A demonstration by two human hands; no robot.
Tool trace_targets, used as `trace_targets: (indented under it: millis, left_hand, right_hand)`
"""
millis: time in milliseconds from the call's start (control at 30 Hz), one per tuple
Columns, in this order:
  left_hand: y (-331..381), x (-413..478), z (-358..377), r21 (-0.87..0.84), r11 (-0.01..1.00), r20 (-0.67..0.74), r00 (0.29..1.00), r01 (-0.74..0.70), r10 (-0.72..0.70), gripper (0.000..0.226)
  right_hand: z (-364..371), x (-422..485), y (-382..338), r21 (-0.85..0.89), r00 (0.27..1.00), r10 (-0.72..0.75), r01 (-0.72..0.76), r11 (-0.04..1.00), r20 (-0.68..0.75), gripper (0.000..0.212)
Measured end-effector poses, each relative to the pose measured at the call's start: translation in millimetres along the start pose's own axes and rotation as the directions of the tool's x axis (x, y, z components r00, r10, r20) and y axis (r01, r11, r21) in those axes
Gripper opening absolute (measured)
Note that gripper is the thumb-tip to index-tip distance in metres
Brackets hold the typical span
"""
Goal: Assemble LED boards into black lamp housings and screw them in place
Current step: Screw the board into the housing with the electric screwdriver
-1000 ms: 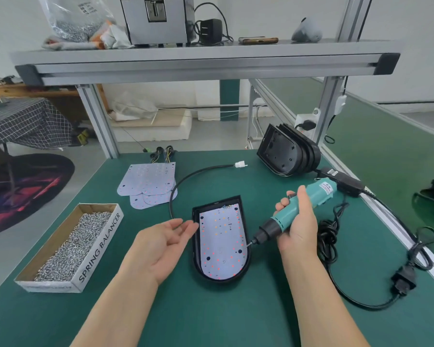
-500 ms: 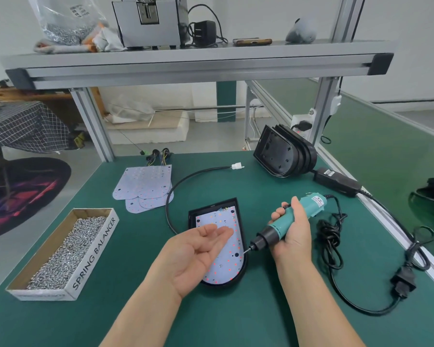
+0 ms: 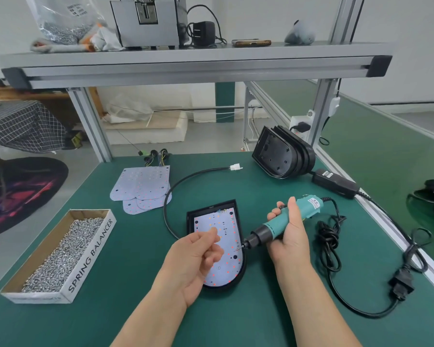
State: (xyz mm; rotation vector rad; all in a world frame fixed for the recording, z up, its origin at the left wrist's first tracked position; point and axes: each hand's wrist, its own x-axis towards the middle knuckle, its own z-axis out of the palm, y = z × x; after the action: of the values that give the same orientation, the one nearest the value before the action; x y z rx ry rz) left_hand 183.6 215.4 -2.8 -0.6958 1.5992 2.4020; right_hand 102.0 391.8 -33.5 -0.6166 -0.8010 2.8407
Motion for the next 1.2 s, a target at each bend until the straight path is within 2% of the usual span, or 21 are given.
trace_targets:
  millis: [67,133,233,467,600,767,900,1000,1200]
  left_hand:
    - [-1,1,-1,0.115,0.993,-0.019,1.000,-0.008,0.010,0.027]
    - [-2,2,-2,0.138,0.990,-0.029,1.000,-0.002,0.006,0.031]
    - [-1,0,-3,0.068,0.998,-0.024,1.000,0.016,-0.014,0.030]
    - [5,-6,-2,-0.244,0.969,0.025,0.999,0.034,-0.029,0.023]
    - [9,-8,-6,-0.224,0.973,0.086,0.995,0.064,-0.046,0.019]
    - [3,-10,-5,-0.193,0.980,0.092,0.995,0.053,-0.036,0.009]
    - [1,-11,-5,-0.180,0.983,0.071,0.997,0.046,-0.033,0.010]
    - [3,-12,-4,-0.208,0.970,0.102,0.989,0.129,-0.109,0.018]
    - [2,-16,2,-0.406,0.866,0.220,0.951,0.291,-0.216,0.024]
  right_hand:
    - [0,0,0,-0.002,1.000,0.013,-0.013,1.000,0.004,0.023]
    - [0,0,1,-0.004,1.000,0.013,-0.013,1.000,0.011,0.026]
    - [-1,0,1,-0.003,1.000,-0.012,0.012,1.000,0.024,0.027]
    - [0,-1,0,0.013,0.999,-0.030,0.030,0.999,0.024,0.027]
    - [1,-2,0,0.013,0.999,-0.036,0.036,0.999,0.016,0.024]
    - [1,-5,-2,0.006,0.999,-0.041,0.041,0.999,0.014,0.026]
    - [10,-14,-6,0.017,0.991,-0.130,0.130,0.991,0.022,0.020]
    - [24,-26,-13,0.040,0.980,-0.195,0.193,0.980,0.048,0.017]
    - [46,-52,-25,0.005,0.956,-0.292,0.292,0.956,0.033,0.014]
